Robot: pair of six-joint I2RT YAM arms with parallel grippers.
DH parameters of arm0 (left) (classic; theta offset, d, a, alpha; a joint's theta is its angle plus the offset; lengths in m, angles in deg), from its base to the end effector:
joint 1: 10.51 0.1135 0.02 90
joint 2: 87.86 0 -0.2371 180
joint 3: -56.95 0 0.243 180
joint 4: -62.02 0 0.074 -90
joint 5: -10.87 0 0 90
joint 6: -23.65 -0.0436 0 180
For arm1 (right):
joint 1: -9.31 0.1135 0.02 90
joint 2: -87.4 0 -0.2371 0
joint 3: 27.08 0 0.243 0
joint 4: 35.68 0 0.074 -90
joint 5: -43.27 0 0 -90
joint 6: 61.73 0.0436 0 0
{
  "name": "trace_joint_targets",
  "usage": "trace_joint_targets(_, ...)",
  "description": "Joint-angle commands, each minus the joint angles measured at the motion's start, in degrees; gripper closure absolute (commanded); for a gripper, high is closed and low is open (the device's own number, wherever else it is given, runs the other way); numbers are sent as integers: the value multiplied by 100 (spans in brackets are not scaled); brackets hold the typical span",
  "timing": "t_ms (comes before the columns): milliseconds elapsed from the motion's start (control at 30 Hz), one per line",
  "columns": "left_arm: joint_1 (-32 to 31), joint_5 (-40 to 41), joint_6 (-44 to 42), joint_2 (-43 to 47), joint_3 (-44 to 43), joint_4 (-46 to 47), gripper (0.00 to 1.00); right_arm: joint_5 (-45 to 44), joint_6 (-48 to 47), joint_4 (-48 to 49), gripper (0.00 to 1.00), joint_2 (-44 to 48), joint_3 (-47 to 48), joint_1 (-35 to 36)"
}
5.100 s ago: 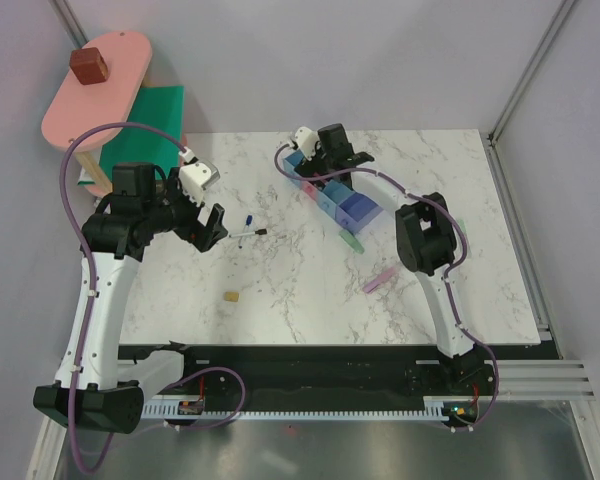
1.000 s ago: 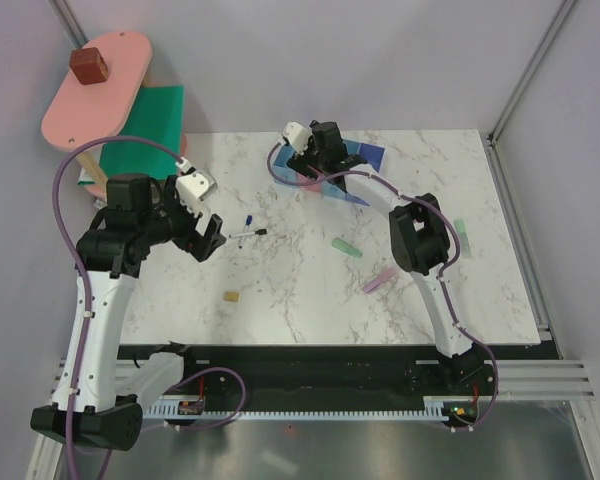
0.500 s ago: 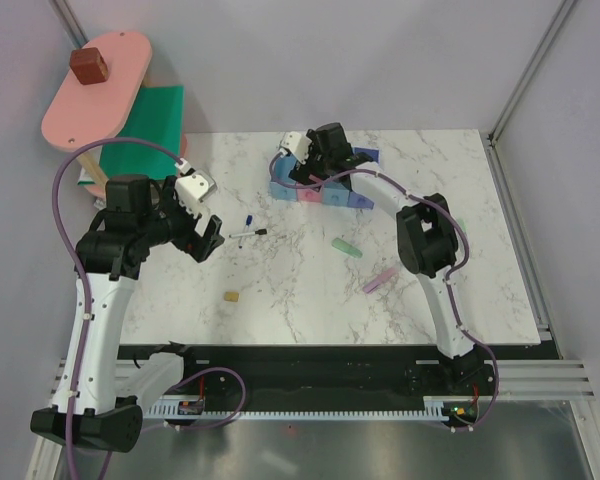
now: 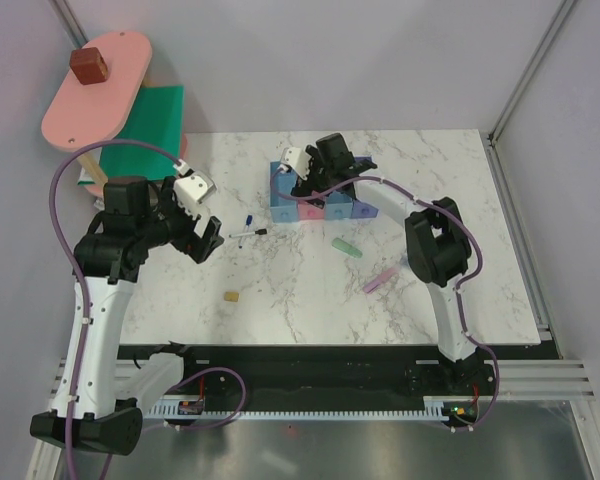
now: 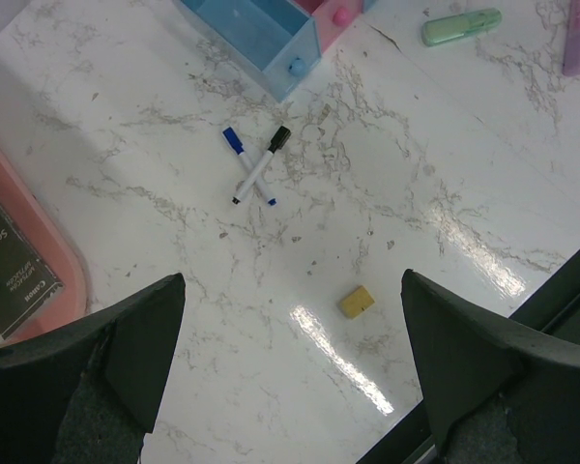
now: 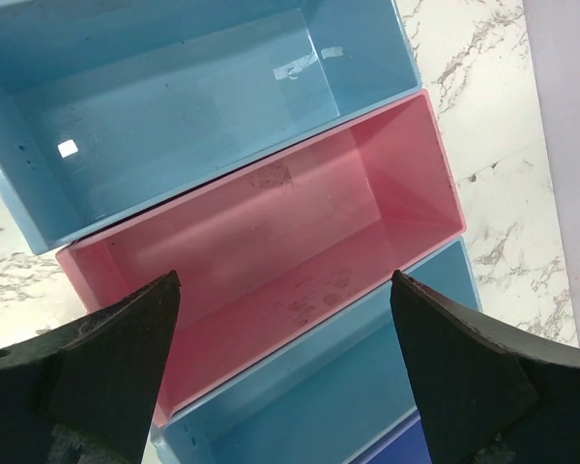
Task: Sort the stationery into containers
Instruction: Move the storage box to the center of the board, then pick up the pen from the center of the board.
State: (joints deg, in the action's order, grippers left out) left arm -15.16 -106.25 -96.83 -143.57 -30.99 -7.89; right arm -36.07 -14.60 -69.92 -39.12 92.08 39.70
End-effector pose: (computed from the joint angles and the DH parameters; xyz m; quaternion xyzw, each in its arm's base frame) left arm 0.1791 -0.0345 0.3700 0.3619 0.8007 -0.1093 0.4648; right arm 0.4181 0.2546 0.1953 -0.5724 0.7061 0.0399 0.4149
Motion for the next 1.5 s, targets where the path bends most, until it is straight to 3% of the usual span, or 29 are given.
trace_joint_targets(0,-28,-66,-55,156,-1,68,0,253,86,-379,2,233,-264,133)
trace_joint_targets(233,-28,-75,-37,183,26,51,0,-28,297,-89,2,259,-300,301)
trace_joint_targets(433,-28,13,33,-36,219,121,0,-933,604,412,2,198,95,301)
trace_joint_targets(633,-72,31,25,-537,737,393,0,-1470,851,395,2,838,176,274)
trace_joint_targets(767,-142,-22,-238,-967,913,744,1,-1575,851,27,2,1741,-105,266)
trace_joint_targets(1100,-204,241,-2065,-2539,975,1492,18,-1839,613,-958,2,3431,-1098,98)
trace_joint_targets(1233,-212,277,-2357,-3226,651,1597,31,-1865,666,-1283,2,3914,-1450,98)
trace_joint_targets(1467,-256,461,-2559,-4123,263,1966,40,-1936,499,-1600,2,4302,-1960,98)
